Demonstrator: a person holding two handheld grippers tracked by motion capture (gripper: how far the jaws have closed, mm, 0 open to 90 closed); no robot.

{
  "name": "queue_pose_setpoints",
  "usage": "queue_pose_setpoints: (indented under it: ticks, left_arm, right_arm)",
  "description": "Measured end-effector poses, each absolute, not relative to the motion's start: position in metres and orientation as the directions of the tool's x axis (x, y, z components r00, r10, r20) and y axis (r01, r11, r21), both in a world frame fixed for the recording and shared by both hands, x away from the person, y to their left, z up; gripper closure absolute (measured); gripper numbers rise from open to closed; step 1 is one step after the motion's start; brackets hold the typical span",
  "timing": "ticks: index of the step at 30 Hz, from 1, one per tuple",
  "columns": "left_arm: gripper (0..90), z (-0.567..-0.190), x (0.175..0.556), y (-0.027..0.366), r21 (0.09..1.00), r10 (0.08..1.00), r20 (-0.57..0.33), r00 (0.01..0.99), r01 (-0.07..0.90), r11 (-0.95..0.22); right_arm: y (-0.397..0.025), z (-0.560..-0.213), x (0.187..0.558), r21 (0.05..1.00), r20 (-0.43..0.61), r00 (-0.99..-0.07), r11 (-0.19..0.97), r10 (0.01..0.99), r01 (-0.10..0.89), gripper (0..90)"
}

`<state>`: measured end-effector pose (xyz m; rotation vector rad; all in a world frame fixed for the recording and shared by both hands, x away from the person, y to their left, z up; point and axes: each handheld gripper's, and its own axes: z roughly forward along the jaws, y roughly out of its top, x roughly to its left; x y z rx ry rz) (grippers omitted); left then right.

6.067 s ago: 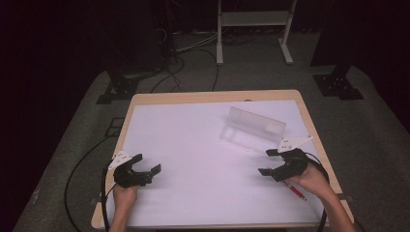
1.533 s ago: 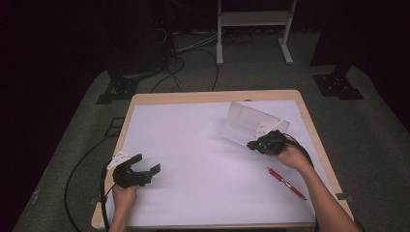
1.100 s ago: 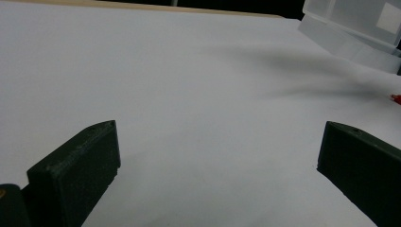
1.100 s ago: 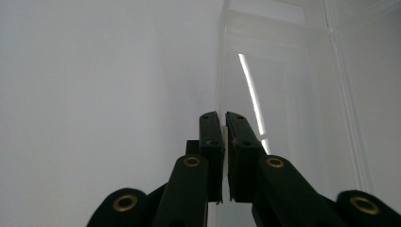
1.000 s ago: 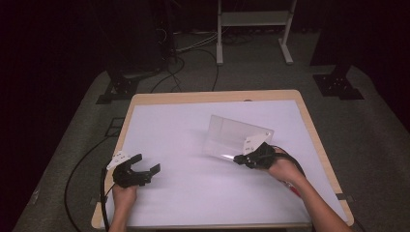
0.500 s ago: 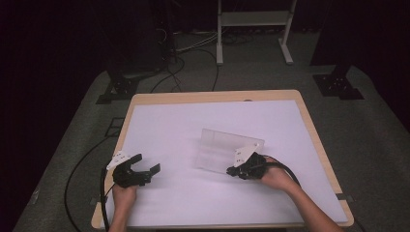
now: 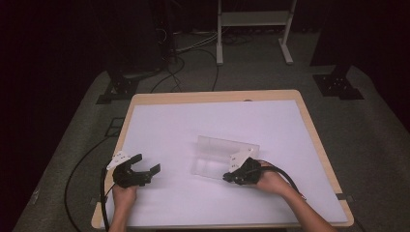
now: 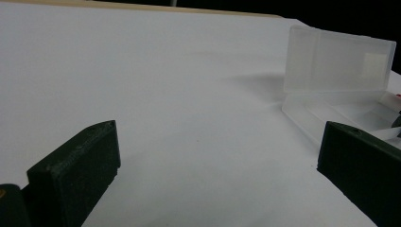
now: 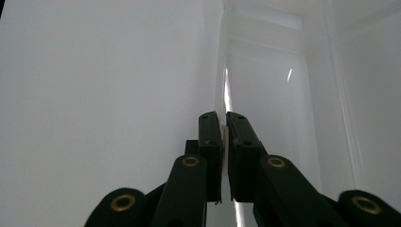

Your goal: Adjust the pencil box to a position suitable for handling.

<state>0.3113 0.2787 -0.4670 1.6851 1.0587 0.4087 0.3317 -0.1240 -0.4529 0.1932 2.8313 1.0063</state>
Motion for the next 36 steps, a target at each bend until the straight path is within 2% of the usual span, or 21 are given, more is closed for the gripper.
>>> queue_pose_setpoints:
  ticks: [13,23,30,36]
  left_arm:
    - [0.0,-0.467,0.311,0.279,0.895,0.801,-0.232,0.552,0.444,-0.047]
    - [0.0,-0.467,0.312,0.278,0.895,0.803,-0.228,0.55,0.444,-0.049]
    - [0.0,-0.467,0.311,0.278,0.895,0.804,-0.227,0.549,0.443,-0.05]
    - [0.0,-0.467,0.311,0.277,0.894,0.804,-0.229,0.549,0.445,-0.05]
  right_arm:
    - [-0.125,-0.46,0.334,0.627,-0.017,-0.981,0.766,0.194,0.141,84.3]
    - [-0.135,-0.446,0.332,0.67,0.016,-0.966,0.715,0.256,0.201,58.3]
    - [-0.153,-0.436,0.328,0.692,0.015,-0.953,0.685,0.304,0.229,49.1]
    - [-0.168,-0.43,0.322,0.705,-0.002,-0.941,0.668,0.337,0.238,46.9]
